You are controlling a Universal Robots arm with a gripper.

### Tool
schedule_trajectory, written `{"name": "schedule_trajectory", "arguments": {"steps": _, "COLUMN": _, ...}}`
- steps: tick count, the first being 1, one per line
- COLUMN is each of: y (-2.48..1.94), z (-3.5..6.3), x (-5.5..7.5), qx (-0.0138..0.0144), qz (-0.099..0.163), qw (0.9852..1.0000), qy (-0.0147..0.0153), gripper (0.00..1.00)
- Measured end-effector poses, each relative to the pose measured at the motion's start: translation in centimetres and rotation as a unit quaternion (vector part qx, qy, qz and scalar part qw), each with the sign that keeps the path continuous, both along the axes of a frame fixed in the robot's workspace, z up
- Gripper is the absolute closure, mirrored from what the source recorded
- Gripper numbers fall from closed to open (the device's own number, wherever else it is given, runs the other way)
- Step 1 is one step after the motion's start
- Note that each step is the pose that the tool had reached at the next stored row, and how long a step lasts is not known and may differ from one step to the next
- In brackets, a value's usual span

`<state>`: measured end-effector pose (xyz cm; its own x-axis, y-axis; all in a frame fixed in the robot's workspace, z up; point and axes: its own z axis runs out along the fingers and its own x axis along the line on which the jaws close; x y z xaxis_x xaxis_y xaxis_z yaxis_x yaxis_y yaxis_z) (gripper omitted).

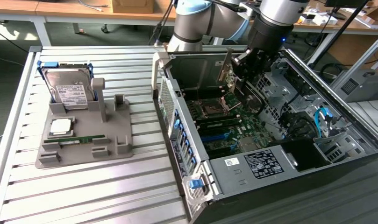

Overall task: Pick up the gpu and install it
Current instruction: 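Insert the gpu into the slot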

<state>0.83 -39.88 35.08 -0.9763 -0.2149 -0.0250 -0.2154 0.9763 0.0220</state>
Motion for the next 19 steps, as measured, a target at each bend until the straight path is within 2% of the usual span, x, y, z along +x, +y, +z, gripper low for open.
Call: {"name": "schedule_trajectory", "arguments": {"steps": 19, "y": 0.00, "z": 0.00, "x": 0.00, "qx": 0.0000, "qz": 0.030, "qw": 0.9995, "qy": 0.0000, "gripper": 0.73}}
